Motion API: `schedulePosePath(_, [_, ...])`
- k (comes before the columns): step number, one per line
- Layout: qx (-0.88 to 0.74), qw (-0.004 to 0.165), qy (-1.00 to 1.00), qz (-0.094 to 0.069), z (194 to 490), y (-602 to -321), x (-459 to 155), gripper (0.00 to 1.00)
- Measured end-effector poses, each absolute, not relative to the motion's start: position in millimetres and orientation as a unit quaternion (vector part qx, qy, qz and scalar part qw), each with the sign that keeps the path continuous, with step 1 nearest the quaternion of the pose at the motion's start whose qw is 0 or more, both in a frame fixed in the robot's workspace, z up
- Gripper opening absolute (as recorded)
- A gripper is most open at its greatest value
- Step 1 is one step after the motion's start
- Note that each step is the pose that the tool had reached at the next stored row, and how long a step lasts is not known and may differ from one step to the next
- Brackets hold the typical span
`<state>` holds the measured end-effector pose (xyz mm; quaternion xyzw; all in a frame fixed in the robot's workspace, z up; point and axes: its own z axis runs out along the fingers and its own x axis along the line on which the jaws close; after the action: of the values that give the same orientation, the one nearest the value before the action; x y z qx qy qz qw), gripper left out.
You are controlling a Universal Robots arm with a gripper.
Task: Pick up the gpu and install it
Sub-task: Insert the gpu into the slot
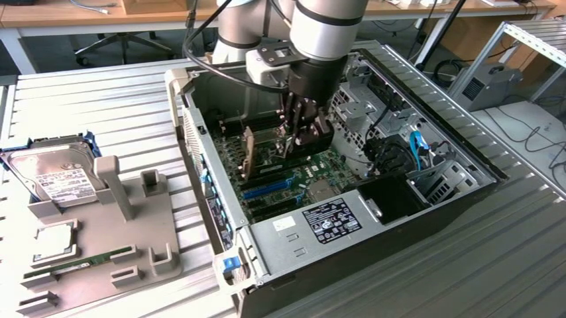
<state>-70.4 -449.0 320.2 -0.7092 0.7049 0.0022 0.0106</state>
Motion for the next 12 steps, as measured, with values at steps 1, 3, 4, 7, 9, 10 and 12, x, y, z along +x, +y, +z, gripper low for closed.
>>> schedulePosePath(1, [-0.709, 0.011, 0.705, 0.002, 320.2, -449.0, -70.6, 0.26])
schedulePosePath(3, [-0.709, 0.011, 0.705, 0.002, 320.1, -449.0, -70.8, 0.26])
schedulePosePath(4, [-0.709, 0.011, 0.705, 0.002, 320.1, -449.0, -70.9, 0.26])
schedulePosePath(7, [-0.709, 0.011, 0.705, 0.002, 320.0, -449.0, -71.9, 0.26])
schedulePosePath(9, [-0.709, 0.011, 0.705, 0.002, 319.9, -449.0, -72.4, 0.26])
schedulePosePath(10, [-0.709, 0.011, 0.705, 0.002, 319.9, -449.0, -72.5, 0.26])
schedulePosePath(12, [-0.709, 0.011, 0.705, 0.002, 319.9, -449.0, -72.7, 0.26])
